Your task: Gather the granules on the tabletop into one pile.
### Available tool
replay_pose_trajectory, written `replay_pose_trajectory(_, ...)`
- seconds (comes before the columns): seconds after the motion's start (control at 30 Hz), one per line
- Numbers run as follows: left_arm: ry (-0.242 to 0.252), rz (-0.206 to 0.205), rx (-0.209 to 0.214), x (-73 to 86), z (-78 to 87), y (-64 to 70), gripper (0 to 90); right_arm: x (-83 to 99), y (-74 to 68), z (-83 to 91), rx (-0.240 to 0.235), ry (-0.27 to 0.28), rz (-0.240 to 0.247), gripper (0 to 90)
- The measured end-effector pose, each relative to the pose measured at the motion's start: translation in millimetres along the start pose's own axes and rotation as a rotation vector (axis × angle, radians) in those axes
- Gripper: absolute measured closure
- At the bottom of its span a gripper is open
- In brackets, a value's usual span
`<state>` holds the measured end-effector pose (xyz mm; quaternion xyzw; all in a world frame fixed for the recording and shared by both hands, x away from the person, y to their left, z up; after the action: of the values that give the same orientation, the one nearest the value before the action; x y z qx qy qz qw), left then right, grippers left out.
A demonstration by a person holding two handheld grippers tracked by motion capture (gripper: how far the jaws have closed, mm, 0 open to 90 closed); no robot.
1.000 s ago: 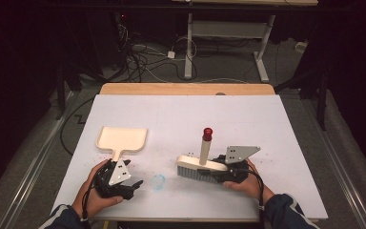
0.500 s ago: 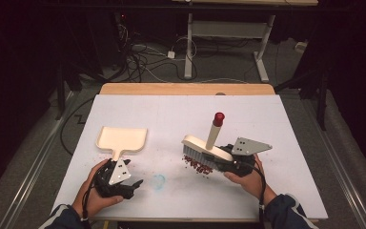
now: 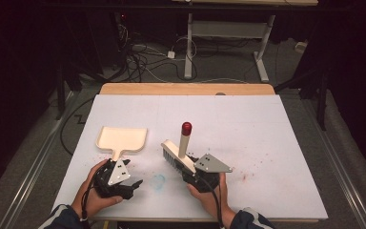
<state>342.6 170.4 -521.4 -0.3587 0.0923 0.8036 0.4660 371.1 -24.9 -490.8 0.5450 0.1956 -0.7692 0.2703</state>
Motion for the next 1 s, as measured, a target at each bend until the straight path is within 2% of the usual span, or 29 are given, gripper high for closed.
replay_pose_trajectory(0.1, -0.002, -0.002, 0.001, 0.2, 0.0, 0.3, 21.0, 8.4, 10.0, -7.3, 0.080, -0.025, 0.000, 67.5)
replay_pose_trajectory(0.13, -0.001, -0.002, 0.002, 0.0, 0.0, 0.5, 21.0, 8.1, 14.7, -6.9, 0.108, -0.026, 0.015, 67.4)
replay_pose_trajectory(0.23, -0.004, -0.004, 0.003, -0.1, -0.9, 1.1, 21.0, 8.7, 28.2, -3.4, 0.154, -0.041, -0.013, 67.5)
replay_pose_trajectory(0.33, -0.008, -0.010, 0.003, -0.5, -1.4, 2.2, 21.1, 10.4, 39.2, 3.3, 0.186, -0.053, -0.005, 67.4)
replay_pose_trajectory(0.47, -0.008, -0.010, 0.003, -0.7, -1.5, 2.4, 21.0, 11.8, 43.4, 12.4, 0.184, -0.072, -0.015, 67.4)
replay_pose_trajectory(0.57, -0.007, -0.013, 0.004, -1.0, -1.2, 2.9, 21.0, 8.1, 43.5, 16.9, 0.172, -0.064, -0.008, 67.4)
replay_pose_trajectory(0.73, -0.007, -0.007, 0.014, -0.6, -1.0, 4.1, 21.0, -1.2, 42.6, 24.7, 0.111, -0.041, -0.014, 67.4)
replay_pose_trajectory(0.87, -0.001, -0.013, 0.003, -0.9, 0.3, 2.4, 21.0, -15.4, 49.3, 40.2, 0.082, -0.008, 0.023, 67.3)
replay_pose_trajectory(1.0, -0.004, -0.015, 0.001, -0.7, 0.4, 2.1, 21.0, -28.1, 65.6, 62.3, 0.091, 0.003, 0.068, 67.3)
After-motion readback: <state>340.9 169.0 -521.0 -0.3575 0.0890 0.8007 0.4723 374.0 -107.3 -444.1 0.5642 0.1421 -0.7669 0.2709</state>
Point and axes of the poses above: each handheld gripper's, and its own axes: z roughly backward along the jaws, x roughly out of its underside, y roughly to its right, the point moved 9 cm from there along -z, roughly forward along the jaws, and after that the axes turned 5 degrees about x, right-handed, at the moved point
